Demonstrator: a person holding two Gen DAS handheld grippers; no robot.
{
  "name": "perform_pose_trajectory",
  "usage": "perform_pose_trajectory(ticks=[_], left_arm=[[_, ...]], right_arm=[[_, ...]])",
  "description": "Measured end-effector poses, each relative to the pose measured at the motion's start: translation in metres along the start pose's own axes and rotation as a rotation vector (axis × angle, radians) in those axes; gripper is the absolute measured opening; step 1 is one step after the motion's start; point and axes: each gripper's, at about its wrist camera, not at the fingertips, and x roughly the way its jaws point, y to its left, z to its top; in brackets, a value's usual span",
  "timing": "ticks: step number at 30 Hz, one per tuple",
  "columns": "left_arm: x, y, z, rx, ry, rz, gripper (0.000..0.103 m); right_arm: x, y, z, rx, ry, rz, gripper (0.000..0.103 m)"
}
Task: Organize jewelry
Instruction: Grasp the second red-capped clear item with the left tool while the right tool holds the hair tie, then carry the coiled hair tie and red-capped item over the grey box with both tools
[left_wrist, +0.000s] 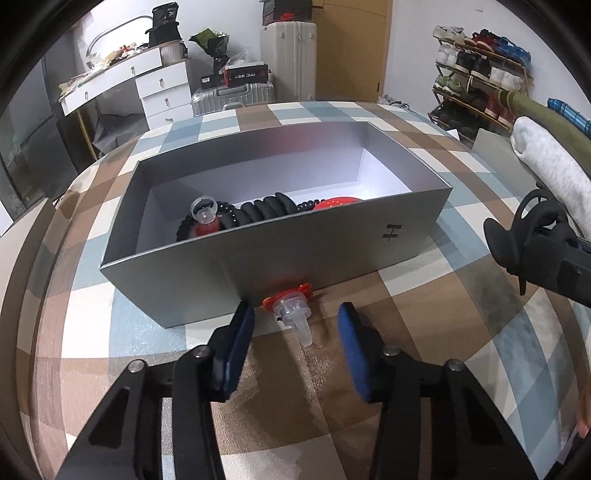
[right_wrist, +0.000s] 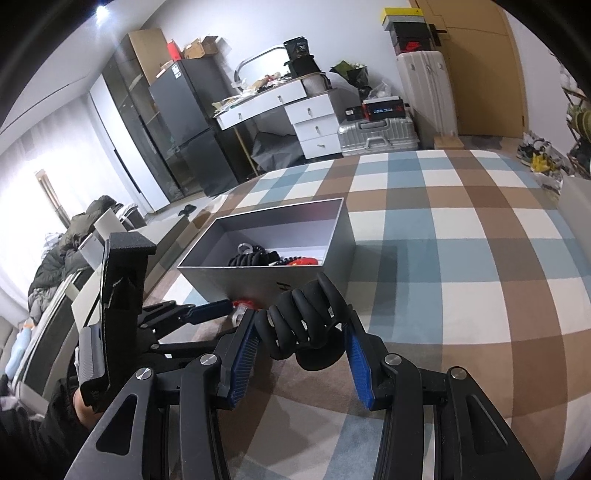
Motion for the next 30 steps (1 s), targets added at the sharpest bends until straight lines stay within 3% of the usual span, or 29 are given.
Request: perform_pose_trajectory(ticks=[5,18,30], left_arm=[[0.000,0.002,0.001,-0.003,-0.004,-0.004,0.019],[-0.018,0.003,-0.005,0.012,-0.085,-0.018,0.018],[-0.050,0.028,-0.014,-0.027,-0.225,-0.061,0.018]], right_arm=[[0.001,0.001,-0.001,0.003,0.003,0.003,0.045],[0.001,0.001,-0.002,-0.003,0.000,-0.009,0.045],[0.010,0.015,-0.007,-0.055,-0.009,-0.013,0.045]])
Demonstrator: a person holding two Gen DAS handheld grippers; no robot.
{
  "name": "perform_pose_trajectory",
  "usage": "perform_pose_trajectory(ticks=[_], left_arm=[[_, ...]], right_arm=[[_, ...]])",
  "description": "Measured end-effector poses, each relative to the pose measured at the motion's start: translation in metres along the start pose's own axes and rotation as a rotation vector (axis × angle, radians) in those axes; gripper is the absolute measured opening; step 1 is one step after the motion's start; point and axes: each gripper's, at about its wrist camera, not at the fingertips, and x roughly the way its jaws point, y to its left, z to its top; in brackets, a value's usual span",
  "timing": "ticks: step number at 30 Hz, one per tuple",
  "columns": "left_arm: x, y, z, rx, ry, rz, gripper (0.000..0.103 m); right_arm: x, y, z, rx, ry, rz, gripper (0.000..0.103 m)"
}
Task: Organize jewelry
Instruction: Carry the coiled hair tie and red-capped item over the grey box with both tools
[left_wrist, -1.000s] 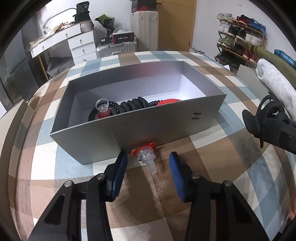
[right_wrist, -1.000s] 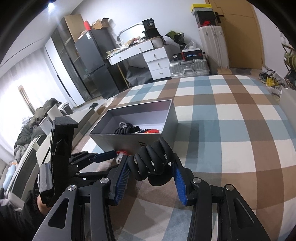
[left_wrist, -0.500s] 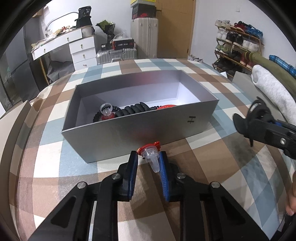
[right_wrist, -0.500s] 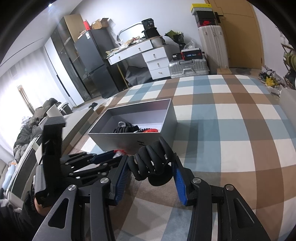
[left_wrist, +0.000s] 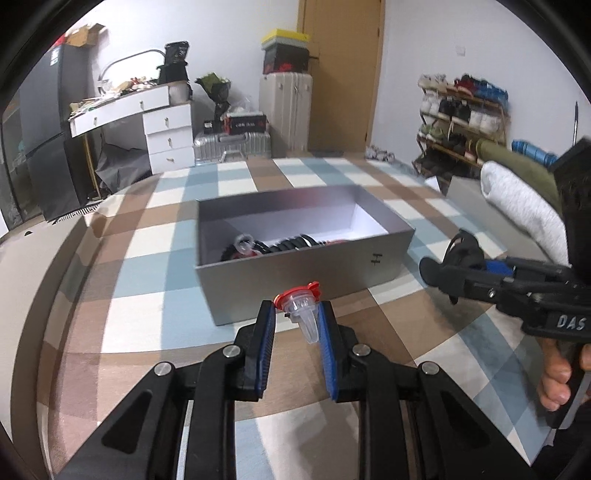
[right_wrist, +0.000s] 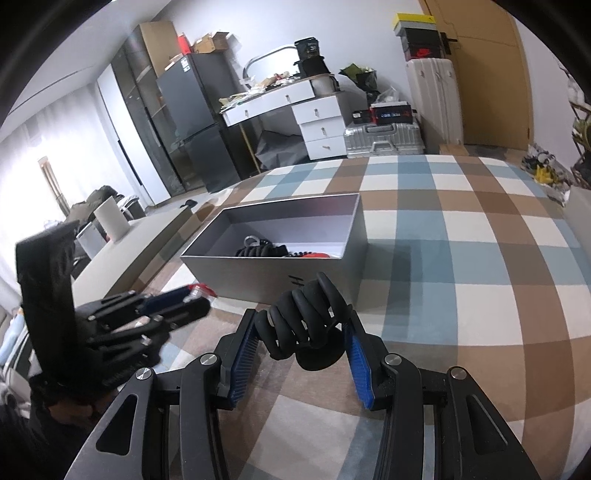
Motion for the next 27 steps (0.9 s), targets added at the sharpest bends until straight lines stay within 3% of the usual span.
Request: perform_pose_trajectory(ticks=[15,27], left_arm=[[0.002,0.015,0.021,-0.033,-0.079,0.030,0.018],[0.022,0.019,0.030,-0.037,-0.082,0.009,0.018]], right_arm=[[0.003,0.008,0.012,-0.004,-0.039,0.015,0.045],[0.007,0.008,0.040,-0.007,-0.089,0.016,0.045]])
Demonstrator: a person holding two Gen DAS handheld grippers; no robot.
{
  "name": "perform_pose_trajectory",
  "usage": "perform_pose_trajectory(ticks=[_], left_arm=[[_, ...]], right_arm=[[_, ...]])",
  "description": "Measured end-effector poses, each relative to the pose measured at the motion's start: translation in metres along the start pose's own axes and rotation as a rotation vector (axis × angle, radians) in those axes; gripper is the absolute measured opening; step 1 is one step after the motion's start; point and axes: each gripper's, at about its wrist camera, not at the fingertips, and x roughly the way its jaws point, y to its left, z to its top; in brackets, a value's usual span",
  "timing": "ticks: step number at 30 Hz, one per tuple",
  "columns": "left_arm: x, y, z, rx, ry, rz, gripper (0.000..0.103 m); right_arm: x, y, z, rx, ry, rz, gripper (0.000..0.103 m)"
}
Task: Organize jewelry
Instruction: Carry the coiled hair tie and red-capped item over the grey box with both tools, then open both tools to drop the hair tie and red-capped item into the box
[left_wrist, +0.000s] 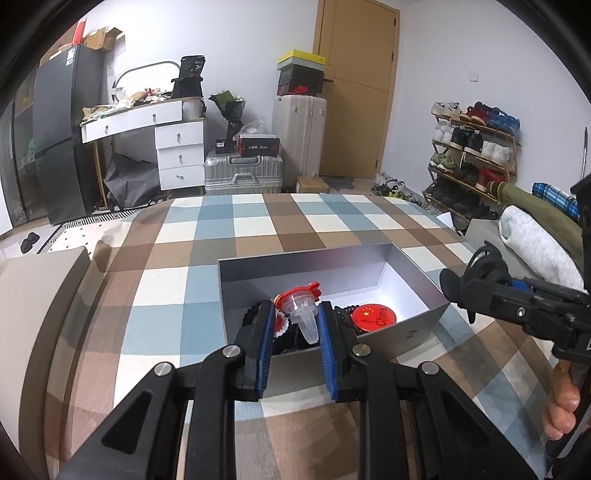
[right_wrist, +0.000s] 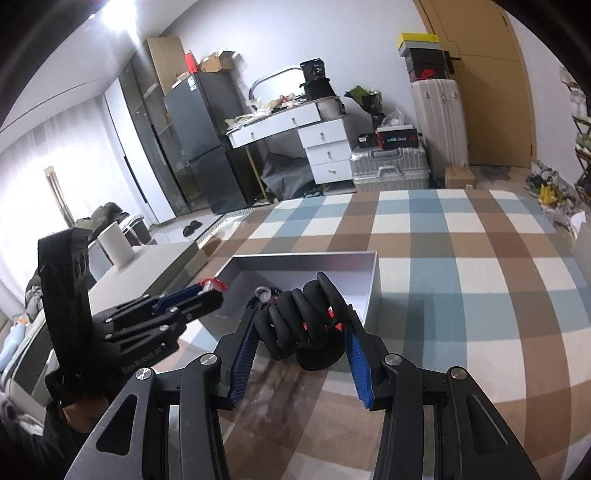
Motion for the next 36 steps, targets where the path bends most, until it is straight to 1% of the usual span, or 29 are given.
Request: perform_pose_trajectory(ticks=[12,14,18,22,28,36], left_arm=[[0.006,0.003,0.001,-0.027,-0.007,-0.017,0.018],[0.005,0.004,0.003,-0.028,-0.020,-0.010,0.018],[0.004,0.006,0.004,-0.049,-0.036,-0.021,0.018],[0.003,0.005,0.004,-0.048,-0.055,0.000,0.018],[0.010,0.008,0.004,-0.054,-0.029,-0.007,0.018],[0.010,0.007,0.004,-0.051,-0.029,-0.006,0.018]], right_arm=[[0.013,0.004,0.008,-0.010,0.006,-0.007,0.045],[0.015,0.003,0.009,-0.008,0.007,-0.012,0.045],[0.022,0.002,0.010,0.004,0.016,-0.018,0.045],[0.029,0.002,0.011,0.007,0.027,-0.017,0.045],[0.037,0.005,0.011,-0.002,0.038,-0.021,0.044],[0.038,0.007,0.017,-0.018,0.031,-0.028,0.043]])
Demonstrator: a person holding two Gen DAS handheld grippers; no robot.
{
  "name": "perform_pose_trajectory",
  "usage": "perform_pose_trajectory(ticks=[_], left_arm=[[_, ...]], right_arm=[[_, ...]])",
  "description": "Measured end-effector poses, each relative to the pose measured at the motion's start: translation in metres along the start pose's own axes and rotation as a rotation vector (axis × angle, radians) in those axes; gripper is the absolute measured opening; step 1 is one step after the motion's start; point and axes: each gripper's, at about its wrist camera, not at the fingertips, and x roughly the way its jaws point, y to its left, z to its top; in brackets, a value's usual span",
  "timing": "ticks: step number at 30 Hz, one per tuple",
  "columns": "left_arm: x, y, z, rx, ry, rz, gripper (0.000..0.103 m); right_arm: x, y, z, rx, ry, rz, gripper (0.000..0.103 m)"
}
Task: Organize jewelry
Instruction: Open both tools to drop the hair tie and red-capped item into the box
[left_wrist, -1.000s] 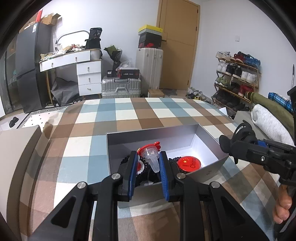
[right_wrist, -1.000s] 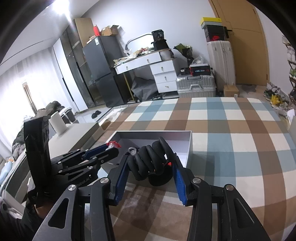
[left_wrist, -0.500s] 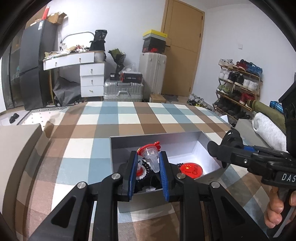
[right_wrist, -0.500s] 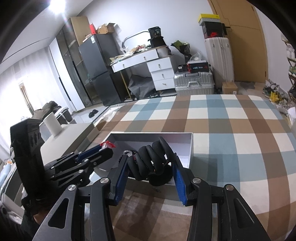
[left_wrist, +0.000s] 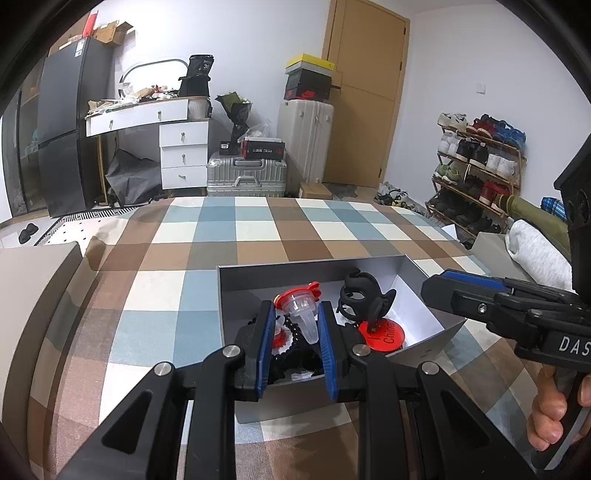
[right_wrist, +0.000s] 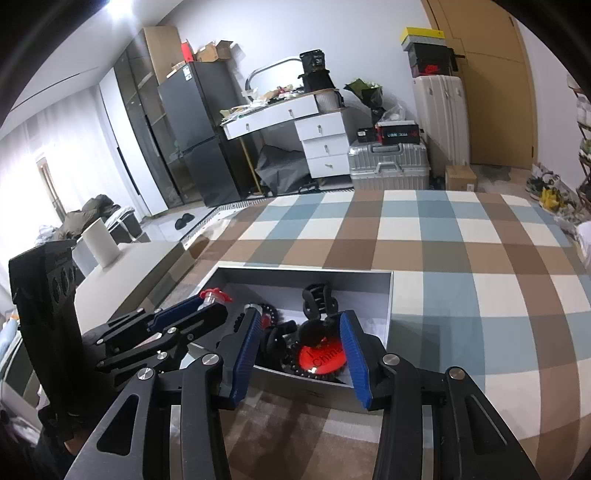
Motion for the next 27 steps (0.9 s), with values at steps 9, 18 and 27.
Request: perform_pose_trajectory(ticks=[9,18,27], left_arm=[[-0.005,0.003,0.001,-0.027,-0.042,0.008,0.018],[-0.005,-0.001,0.000,-0.016,-0.026,-0.028,0.048],[-0.011,0.002,-0.001,-0.038,-0.034,-0.014,0.084]], right_arm=[[-0.005,0.001,-0.003,-0.009,-0.002,-0.010,0.044],[-0.008,-0.003,-0.006,0.007,0.001,-0.012,0.058],[-0.017,-0.017,-0.012,0.041,-0.023,-0.031,0.083]])
